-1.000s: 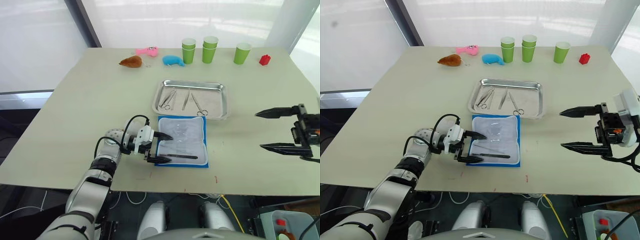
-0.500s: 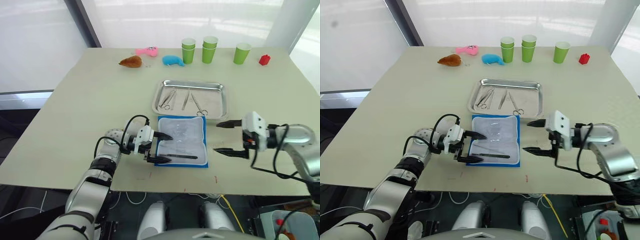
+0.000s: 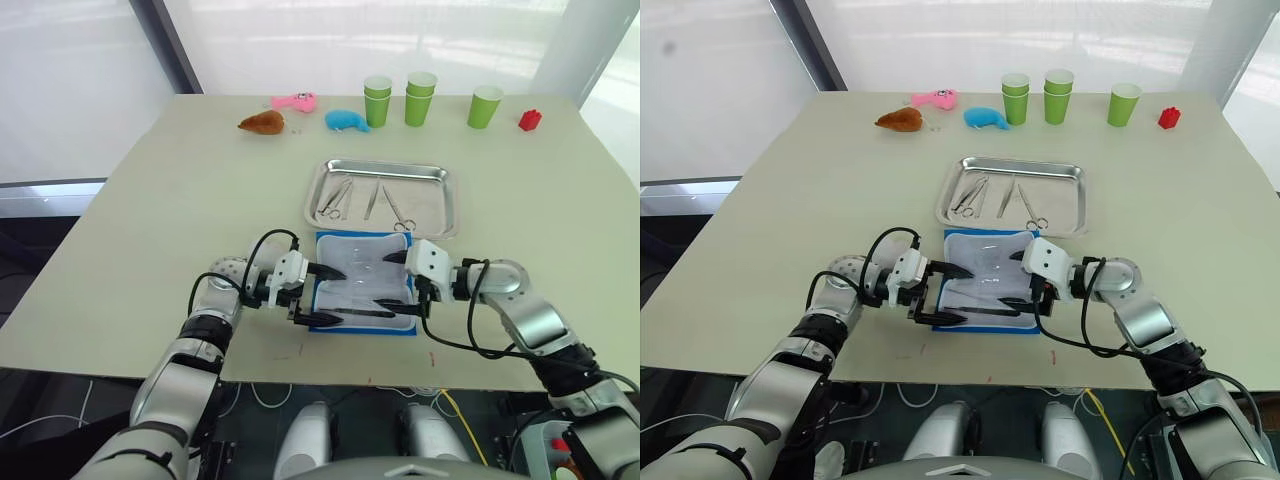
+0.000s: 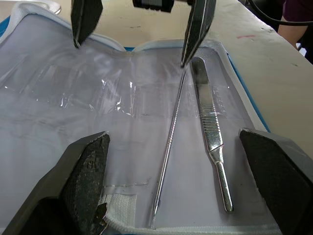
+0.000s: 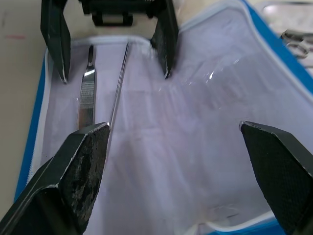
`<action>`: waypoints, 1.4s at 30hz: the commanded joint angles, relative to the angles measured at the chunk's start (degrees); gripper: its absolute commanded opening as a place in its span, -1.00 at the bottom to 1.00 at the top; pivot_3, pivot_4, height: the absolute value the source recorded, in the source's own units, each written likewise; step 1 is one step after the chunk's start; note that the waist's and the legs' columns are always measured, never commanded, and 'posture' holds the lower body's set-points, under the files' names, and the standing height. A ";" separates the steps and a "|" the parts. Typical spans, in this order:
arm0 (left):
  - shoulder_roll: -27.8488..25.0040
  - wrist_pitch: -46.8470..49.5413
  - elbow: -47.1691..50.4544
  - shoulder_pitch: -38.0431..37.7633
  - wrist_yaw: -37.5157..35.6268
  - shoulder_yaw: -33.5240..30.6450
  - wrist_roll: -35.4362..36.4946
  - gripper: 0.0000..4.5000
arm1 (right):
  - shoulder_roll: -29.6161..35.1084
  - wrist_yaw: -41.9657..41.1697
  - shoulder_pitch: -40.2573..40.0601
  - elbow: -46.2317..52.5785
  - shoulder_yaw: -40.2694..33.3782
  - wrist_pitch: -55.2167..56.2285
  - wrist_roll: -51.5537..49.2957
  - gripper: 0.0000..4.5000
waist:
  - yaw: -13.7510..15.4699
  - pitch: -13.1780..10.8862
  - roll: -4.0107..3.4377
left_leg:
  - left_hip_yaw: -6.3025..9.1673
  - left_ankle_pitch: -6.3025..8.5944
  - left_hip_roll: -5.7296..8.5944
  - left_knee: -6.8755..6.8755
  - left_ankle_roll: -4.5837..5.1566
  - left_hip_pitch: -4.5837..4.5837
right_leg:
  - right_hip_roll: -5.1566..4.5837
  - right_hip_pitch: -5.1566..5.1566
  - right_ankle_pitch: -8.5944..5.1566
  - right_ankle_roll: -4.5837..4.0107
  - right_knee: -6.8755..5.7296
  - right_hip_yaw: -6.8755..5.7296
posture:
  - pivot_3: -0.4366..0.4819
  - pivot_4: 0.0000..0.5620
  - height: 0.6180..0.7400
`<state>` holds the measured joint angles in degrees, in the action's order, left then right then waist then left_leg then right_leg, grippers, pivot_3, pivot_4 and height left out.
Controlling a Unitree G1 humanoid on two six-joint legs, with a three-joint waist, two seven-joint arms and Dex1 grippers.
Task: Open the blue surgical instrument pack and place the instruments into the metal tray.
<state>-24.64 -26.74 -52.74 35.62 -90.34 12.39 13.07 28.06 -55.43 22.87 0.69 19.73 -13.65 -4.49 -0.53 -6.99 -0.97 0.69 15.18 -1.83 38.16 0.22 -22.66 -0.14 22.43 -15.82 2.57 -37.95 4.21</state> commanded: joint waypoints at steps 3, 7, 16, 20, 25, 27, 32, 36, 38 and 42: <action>0.57 1.84 -2.99 -3.49 -2.16 4.62 -4.30 1.00 | -0.97 0.69 1.31 -0.70 0.99 1.87 2.18 0.97 | -0.06 0.02 -0.03 | 0.00 0.00 0.00 0.00 0.00 0.00 | 0.00 0.00 0.00 0.00 0.00 0.00 | -0.05 -0.47 1.00; 0.47 2.01 -2.73 -3.58 -2.16 4.71 -4.24 1.00 | 0.09 -0.70 0.86 -1.87 1.58 3.05 3.08 0.97 | -0.05 0.02 -0.02 | 0.01 0.00 0.00 0.00 0.00 0.00 | 0.00 0.00 0.01 0.01 0.00 -0.01 | -0.05 -0.47 1.00; 0.31 2.03 -2.45 -3.70 -2.16 4.84 -4.22 1.00 | 2.08 -3.57 0.36 -4.40 2.46 5.54 4.04 0.97 | -0.11 0.05 0.02 | 0.01 0.00 0.00 0.00 0.00 0.01 | 0.00 -0.01 0.02 0.04 0.00 -0.01 | -0.05 -0.47 1.00; 0.35 2.02 -2.30 -3.75 -2.16 4.90 -4.24 1.00 | 1.15 -3.48 0.85 -6.08 2.94 6.28 4.43 0.97 | -0.15 0.06 0.05 | 0.01 0.00 0.00 0.00 0.00 0.01 | 0.01 -0.01 0.03 0.04 0.00 -0.01 | -0.05 -0.47 1.00; 0.52 2.24 -1.77 -3.87 -2.16 5.06 -4.05 1.00 | 0.49 -3.59 1.63 -9.76 3.73 7.98 5.31 0.16 | -0.25 0.09 0.09 | 0.01 0.00 -0.01 0.00 0.00 0.04 | 0.02 -0.02 0.03 0.05 0.00 0.00 | -0.05 -0.47 1.00; 0.47 2.27 -1.73 -3.86 -2.16 5.12 -4.02 1.00 | 0.62 -3.90 1.78 -10.74 4.14 9.00 5.77 -0.25 | -0.27 0.09 0.11 | 0.01 0.00 -0.01 0.00 0.00 0.05 | 0.02 -0.03 0.03 0.04 -0.01 0.00 | -0.05 -0.47 1.00; 0.39 2.30 -1.90 -3.70 -2.16 5.10 -4.14 1.00 | 0.68 -4.54 1.38 -11.55 5.11 10.20 5.88 -0.99 | -0.46 0.13 0.24 | 0.00 0.00 -0.05 0.00 0.00 0.10 | 0.05 -0.05 0.03 0.04 -0.01 0.00 | -0.05 -0.47 1.00; 0.41 2.40 -1.67 -3.83 -2.16 5.09 -4.09 1.00 | 0.89 -5.30 1.06 -11.56 5.45 10.72 5.78 -0.99 | -0.46 0.08 0.36 | 0.00 0.00 -0.07 -0.01 0.00 0.30 | 0.06 -0.25 -0.02 -0.04 0.01 0.00 | -0.05 -0.47 1.00; 0.40 2.43 -1.67 -3.87 -2.16 5.08 -4.08 1.00 | 1.15 -6.07 0.84 -11.06 5.59 10.87 5.48 -0.99 | -0.45 0.08 0.37 | -0.02 0.00 -0.07 -0.04 0.00 0.37 | 0.06 -0.30 -0.02 -0.04 0.02 0.01 | -0.05 -0.47 1.00; 0.35 2.43 -1.67 -4.09 -2.16 4.96 -4.10 1.00 | 1.25 -6.37 0.92 -9.97 5.14 10.36 4.99 -0.99 | -0.41 0.08 0.37 | -0.03 0.01 -0.07 -0.05 0.00 0.38 | 0.05 -0.31 -0.02 -0.04 0.02 0.02 | -0.05 -0.47 1.00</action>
<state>-25.20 -26.12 -51.80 34.98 -90.26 12.43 13.06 28.25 -61.42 25.04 -7.90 24.02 -1.81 -1.50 -0.94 -6.91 -0.60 0.66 15.19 -1.91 38.11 0.23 -22.28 -0.09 22.12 -15.84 2.53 -37.93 4.23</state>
